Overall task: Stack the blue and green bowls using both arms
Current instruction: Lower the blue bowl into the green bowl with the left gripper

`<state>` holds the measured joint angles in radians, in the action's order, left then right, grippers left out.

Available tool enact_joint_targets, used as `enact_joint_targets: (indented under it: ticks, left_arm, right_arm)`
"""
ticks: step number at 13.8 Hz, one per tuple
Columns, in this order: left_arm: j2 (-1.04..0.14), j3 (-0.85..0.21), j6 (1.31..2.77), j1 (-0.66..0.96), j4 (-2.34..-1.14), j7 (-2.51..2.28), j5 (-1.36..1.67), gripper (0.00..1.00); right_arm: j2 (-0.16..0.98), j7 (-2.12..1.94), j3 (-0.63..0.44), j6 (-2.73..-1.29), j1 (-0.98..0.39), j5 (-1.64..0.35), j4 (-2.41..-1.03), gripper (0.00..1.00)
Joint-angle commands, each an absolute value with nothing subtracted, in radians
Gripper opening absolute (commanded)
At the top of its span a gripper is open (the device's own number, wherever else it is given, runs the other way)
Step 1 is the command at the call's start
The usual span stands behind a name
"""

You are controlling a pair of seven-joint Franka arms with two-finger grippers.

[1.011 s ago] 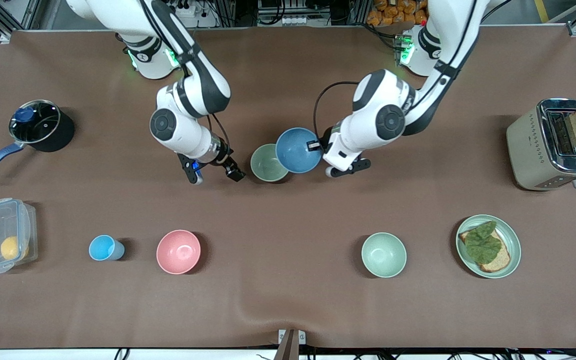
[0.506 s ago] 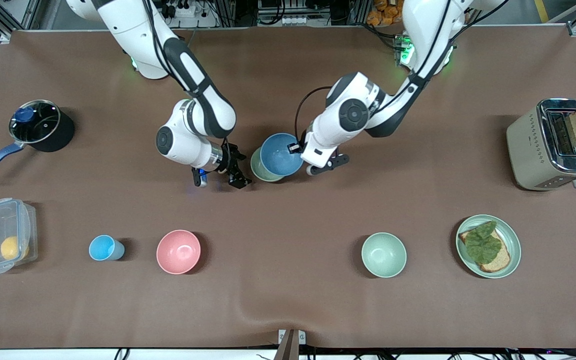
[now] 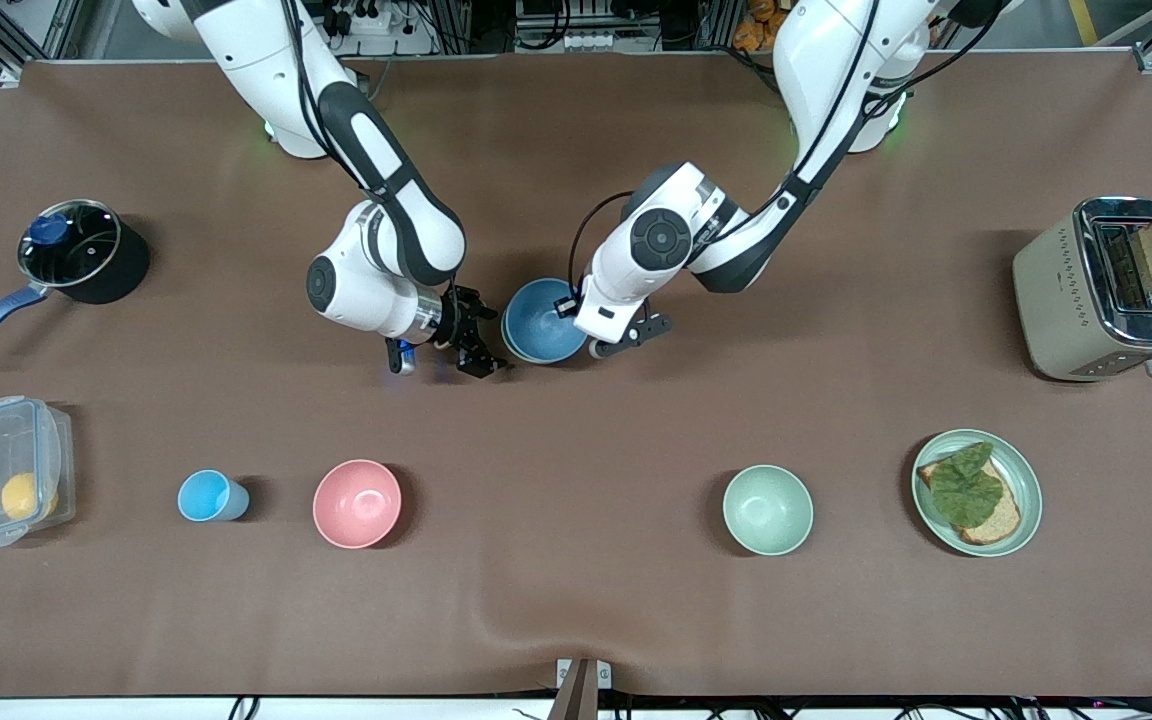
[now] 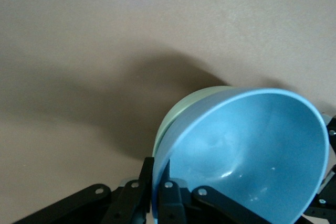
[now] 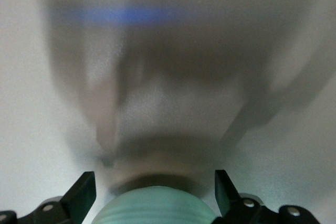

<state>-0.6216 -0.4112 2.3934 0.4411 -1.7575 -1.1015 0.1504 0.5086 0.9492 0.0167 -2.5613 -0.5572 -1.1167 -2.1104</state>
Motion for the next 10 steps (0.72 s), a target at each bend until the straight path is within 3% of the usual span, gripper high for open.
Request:
enact_joint_targets:
  ticks: [1,5,6,7,8,10]
  left_arm:
    - [-0.660,-0.403,2.393,0.468,-1.701,-1.135,0.121,0.00]
    - [-0.681,-0.339,2.393,0.535,-1.678,-1.137,0.123,0.00]
    - [-0.677,-0.339,2.393,0.535,-1.678,-1.152,0.123,0.08]
    - [-0.672,-0.339,2.393,0.535,-1.677,-1.179,0.120,0.63]
    - [-0.669,-0.337,2.390,0.538,-1.675,-1.181,0.109,1.00]
    - [-0.628,-0.337,2.347,0.546,-1.672,-1.212,0.078,1.00]
  right_arm:
    - [0.509,0.920,0.023,-2.549,-0.538,-1.150,-2.106,1.00]
    - [0.508,0.920,0.023,-2.549,-0.540,-1.150,-2.106,1.00]
    - [0.508,0.920,0.023,-2.549,-0.540,-1.150,-2.106,1.00]
    - [0.508,0.920,0.023,-2.549,-0.540,-1.150,-2.106,1.00]
    - [0.508,0.920,0.023,-2.549,-0.540,-1.150,-2.106,1.00]
    - [0.506,0.922,0.023,-2.549,-0.541,-1.150,-2.106,1.00]
